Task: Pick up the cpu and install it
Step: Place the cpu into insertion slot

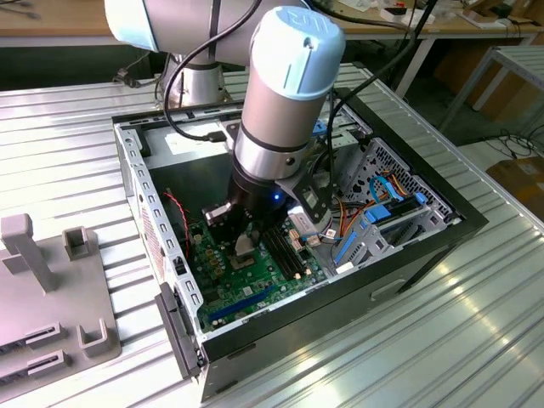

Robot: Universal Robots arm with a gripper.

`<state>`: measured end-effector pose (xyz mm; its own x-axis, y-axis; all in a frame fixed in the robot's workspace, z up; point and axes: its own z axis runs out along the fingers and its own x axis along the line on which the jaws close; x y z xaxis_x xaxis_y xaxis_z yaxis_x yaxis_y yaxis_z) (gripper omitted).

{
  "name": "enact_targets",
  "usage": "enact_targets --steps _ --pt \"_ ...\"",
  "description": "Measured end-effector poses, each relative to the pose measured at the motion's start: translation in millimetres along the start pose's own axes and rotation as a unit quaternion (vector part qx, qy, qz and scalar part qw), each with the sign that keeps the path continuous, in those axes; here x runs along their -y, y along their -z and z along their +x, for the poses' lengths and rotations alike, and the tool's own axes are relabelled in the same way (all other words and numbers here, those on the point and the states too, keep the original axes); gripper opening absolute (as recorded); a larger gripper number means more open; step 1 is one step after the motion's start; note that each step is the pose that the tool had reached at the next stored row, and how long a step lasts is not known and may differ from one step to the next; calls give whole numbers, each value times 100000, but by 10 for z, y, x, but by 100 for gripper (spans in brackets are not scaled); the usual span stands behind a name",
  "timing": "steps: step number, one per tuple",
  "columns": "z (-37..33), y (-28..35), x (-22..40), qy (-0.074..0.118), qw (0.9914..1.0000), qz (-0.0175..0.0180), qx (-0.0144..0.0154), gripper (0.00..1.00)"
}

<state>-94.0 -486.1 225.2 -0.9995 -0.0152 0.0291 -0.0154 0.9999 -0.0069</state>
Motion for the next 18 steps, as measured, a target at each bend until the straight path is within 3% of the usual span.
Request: enact_targets --steps 4,18 --pt "-19 -80 2 -15 100000 12 -19 47" --pt "-6 -158 1 305 100000 29 -22 47"
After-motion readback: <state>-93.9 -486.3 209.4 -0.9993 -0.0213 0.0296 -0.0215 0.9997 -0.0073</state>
